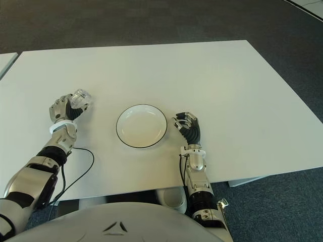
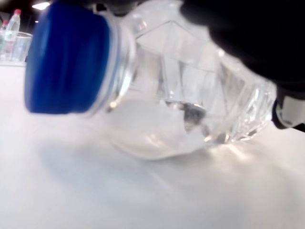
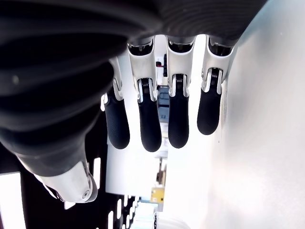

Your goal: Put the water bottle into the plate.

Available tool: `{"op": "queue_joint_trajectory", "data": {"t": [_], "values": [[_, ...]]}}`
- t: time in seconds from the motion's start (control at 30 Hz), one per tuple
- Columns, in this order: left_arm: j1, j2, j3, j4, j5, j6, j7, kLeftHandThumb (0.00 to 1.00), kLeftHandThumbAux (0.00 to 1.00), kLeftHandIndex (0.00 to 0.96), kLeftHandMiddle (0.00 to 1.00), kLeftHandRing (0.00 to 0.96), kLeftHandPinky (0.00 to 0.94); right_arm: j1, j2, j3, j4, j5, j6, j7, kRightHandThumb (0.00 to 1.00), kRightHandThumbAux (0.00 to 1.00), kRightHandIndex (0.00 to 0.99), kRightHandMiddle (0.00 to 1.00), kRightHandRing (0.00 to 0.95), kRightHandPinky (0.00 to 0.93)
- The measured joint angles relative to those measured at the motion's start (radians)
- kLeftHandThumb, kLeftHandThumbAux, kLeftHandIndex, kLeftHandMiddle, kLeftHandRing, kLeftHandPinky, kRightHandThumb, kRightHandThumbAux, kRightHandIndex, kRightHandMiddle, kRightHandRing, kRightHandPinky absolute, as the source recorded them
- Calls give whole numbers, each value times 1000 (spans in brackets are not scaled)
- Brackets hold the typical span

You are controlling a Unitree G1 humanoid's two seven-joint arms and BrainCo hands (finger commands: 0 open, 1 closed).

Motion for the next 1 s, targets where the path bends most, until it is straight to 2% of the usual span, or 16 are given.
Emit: {"op": "queue_joint_trajectory", "data": {"t": [0.1,0.2,0.4,0.77,1.0], "values": [[2,0,1,7,-15,-33,9,802,632,410,551,649,686,0,0,-1,0,0,0,0,707,731,427,425,387,402],[2,1,1,14,-23,-58,13,834,651,411,540,679,731,1,0,-1,0,0,0,0,707,731,427,426,389,405],[2,7,-4,23,-33,-85,13,849,660,414,525,728,770,1,0,-2,-1,1,0,0,707,731,427,426,386,396],[8,11,-10,-4,-61,-82,-16,851,667,400,534,820,824,1,0,-4,0,1,0,4,706,731,427,425,385,396],[17,13,-6,-27,-90,-82,-35,851,668,398,538,842,827,0,-1,-4,2,1,-2,3,707,731,427,428,388,401]]}}
